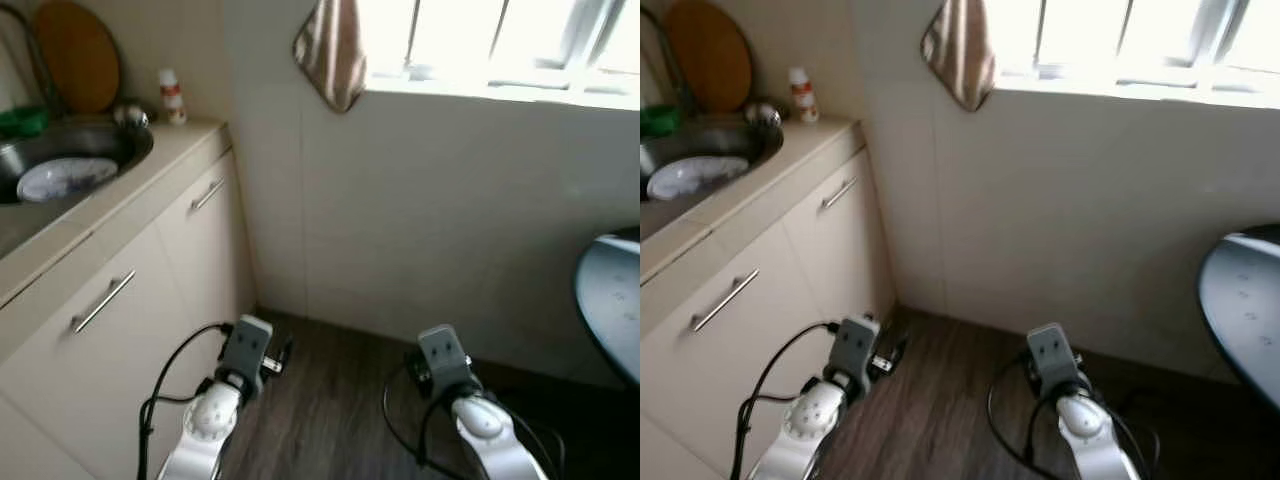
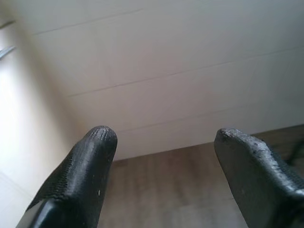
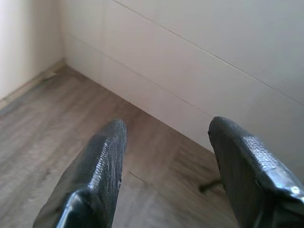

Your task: Kitchen organization

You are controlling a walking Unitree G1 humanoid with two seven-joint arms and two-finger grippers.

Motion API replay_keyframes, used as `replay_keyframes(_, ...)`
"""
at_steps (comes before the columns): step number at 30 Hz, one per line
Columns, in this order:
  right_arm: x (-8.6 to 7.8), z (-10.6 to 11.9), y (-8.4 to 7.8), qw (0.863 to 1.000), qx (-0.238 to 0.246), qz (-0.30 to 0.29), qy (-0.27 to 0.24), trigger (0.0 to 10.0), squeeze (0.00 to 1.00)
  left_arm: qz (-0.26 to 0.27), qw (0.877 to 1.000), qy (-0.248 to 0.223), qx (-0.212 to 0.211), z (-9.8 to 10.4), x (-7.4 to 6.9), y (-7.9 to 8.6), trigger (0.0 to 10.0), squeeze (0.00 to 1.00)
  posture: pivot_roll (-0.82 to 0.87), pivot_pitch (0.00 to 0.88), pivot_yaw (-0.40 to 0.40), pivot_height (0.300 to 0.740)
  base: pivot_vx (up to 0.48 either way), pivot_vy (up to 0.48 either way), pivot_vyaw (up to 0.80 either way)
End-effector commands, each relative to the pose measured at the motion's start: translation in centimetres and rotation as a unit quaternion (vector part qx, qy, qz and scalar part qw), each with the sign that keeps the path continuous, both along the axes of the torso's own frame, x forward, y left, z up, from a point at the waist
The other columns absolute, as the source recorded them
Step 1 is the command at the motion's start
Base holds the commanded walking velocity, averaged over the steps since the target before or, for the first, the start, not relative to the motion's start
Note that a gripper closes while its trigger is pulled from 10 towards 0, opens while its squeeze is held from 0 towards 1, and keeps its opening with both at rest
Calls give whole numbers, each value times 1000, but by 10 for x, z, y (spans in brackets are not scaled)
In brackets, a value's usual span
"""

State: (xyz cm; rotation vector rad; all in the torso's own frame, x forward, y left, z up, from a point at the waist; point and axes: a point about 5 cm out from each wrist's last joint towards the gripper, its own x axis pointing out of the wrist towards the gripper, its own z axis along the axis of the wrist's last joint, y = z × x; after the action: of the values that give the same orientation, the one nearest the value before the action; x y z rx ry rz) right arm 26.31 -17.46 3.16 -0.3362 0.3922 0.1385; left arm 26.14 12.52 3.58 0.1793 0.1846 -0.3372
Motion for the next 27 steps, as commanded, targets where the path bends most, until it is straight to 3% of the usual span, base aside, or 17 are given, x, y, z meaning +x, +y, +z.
replay_keyframes(1, 2, 3, 2, 1000, 10, 0, -4, 10000, 0, -2, 1000, -6, 0, 4, 3, 1, 10000, 0, -5, 0, -5, 740, 0, 0, 0)
replay_keyframes(23, 2, 2, 2, 1000, 15, 5, -4, 10000, 0, -5, 1000, -13, -11, 5, 3, 0, 10000, 0, -5, 0, -7, 740, 0, 0, -73)
replay_keyframes(27, 2, 2, 1, 999, 32, -7, -5, 10000, 0, -12, 1000, -7, -9, 4, 2, -1, 10000, 0, -6, 0, -6, 740, 0, 327, -755)
